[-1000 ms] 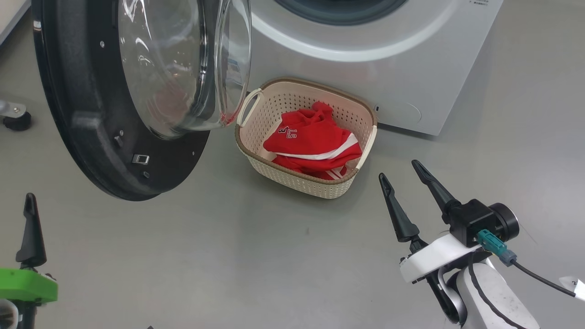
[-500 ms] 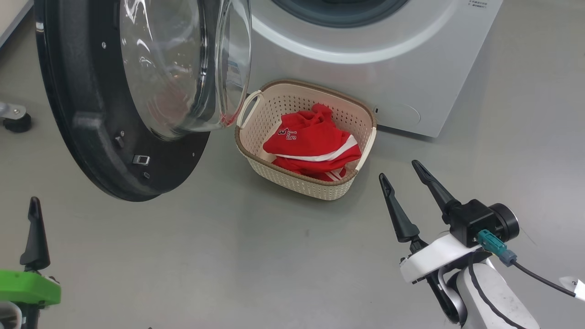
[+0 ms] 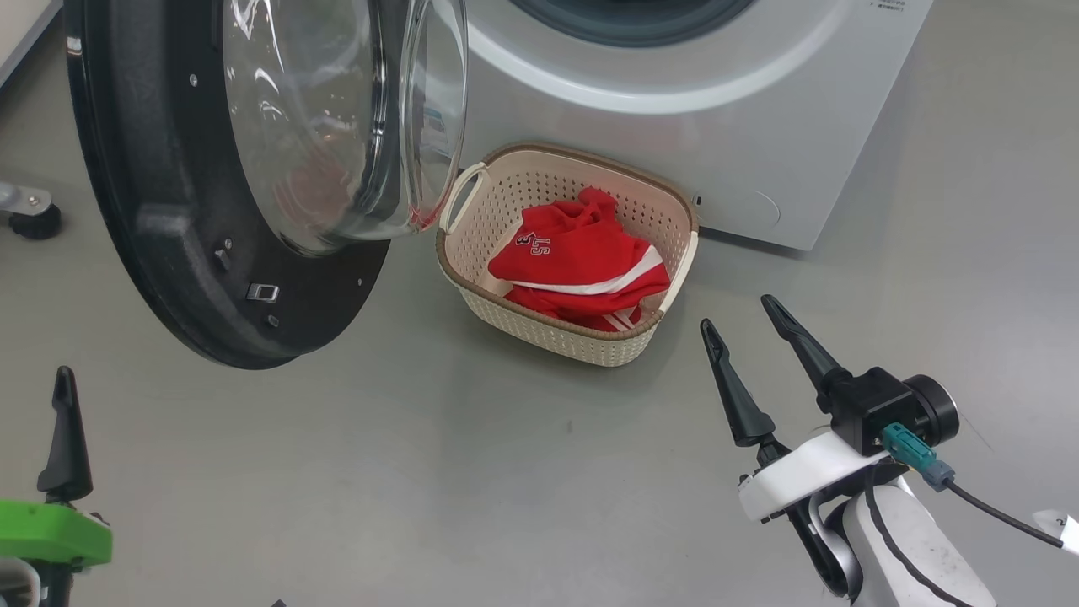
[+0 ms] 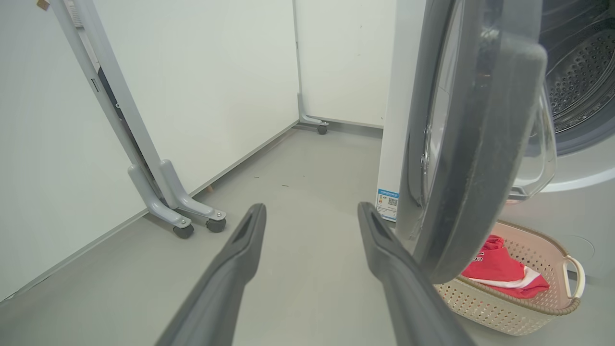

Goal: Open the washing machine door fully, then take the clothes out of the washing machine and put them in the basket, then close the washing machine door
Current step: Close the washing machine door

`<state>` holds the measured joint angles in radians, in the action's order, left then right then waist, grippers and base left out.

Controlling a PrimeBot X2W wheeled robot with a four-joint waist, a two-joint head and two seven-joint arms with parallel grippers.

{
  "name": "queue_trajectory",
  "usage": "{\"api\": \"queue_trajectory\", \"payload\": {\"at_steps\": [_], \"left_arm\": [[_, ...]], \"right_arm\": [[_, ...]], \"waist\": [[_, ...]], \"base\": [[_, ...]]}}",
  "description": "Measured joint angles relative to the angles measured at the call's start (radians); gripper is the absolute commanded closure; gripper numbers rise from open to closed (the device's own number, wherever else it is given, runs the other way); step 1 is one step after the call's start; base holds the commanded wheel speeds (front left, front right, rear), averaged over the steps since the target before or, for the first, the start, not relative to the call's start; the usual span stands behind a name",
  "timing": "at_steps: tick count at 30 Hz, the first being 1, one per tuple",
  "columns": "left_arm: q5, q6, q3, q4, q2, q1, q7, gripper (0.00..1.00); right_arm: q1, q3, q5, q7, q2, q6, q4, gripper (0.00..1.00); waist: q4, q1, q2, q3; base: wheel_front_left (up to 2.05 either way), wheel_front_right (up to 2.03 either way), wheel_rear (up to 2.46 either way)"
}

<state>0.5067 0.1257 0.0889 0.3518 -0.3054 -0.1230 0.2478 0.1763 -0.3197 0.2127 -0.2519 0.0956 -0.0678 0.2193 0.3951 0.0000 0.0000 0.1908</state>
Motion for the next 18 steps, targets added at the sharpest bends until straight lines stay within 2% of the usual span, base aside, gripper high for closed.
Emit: {"api": "queue_trajectory", "payload": {"at_steps": [18], "left_arm": [[0.000,0.000,-0.009,0.011,-0.002,-0.001,0.001,0.00]], "right_arm": [[0.000,0.003,0.000,0.000,0.000,0.000,0.000,0.00]], "waist": [[0.000,0.0000,0.0000,0.002]], "base": [[0.00,0.00,0.00]]}}
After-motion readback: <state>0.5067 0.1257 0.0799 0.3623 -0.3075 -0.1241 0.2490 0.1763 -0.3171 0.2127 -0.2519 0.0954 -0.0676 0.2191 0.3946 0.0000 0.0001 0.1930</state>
